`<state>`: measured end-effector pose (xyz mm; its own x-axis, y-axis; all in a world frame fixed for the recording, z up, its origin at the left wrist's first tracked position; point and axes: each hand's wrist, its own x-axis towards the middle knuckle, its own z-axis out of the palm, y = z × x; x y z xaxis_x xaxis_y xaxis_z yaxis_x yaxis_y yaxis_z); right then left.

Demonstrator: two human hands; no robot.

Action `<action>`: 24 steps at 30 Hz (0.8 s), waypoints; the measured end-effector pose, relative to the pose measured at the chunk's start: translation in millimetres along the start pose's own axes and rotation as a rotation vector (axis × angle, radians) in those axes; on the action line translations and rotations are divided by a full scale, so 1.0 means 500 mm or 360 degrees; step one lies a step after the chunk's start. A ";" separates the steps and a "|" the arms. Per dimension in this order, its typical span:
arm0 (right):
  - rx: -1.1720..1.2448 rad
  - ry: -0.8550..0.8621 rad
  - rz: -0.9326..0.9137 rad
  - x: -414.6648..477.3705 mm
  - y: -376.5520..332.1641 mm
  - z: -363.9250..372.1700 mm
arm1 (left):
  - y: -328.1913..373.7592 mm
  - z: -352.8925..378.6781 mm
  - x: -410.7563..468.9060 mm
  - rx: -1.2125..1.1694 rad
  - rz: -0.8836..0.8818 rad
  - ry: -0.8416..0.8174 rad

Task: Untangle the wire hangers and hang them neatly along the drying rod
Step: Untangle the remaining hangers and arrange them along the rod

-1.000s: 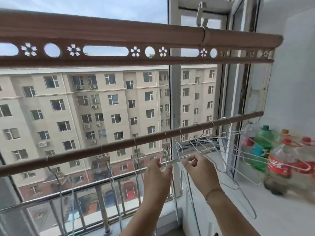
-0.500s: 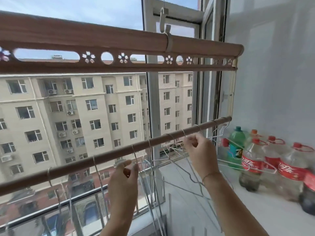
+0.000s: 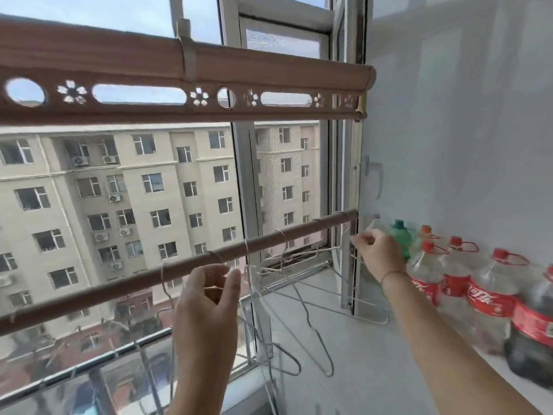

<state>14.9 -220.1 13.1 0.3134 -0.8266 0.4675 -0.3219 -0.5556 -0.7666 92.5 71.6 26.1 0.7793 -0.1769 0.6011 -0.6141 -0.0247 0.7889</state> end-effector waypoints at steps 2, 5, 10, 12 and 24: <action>0.0096 -0.0107 -0.0044 0.026 0.011 0.014 | -0.002 0.017 0.000 0.0044 -0.0014 0.0062; 0.0241 -0.0167 -0.0172 0.051 0.016 0.029 | -0.007 0.039 -0.006 0.0053 -0.0027 0.0092; 0.0340 -0.0168 -0.0274 0.085 0.029 0.028 | -0.011 0.056 -0.002 0.0117 -0.0099 0.0161; 0.0339 -0.0082 -0.0225 0.104 0.038 0.023 | -0.010 0.055 0.008 0.0087 -0.0145 0.0204; 0.0316 0.0038 -0.0376 0.095 0.026 0.002 | -0.013 0.095 0.027 0.0244 -0.0110 0.0141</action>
<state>26.5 -266.4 24.6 0.3367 -0.6798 0.6516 -0.0610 -0.7063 -0.7053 101.0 22.9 23.1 0.8241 -0.0822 0.5604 -0.5652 -0.1843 0.8041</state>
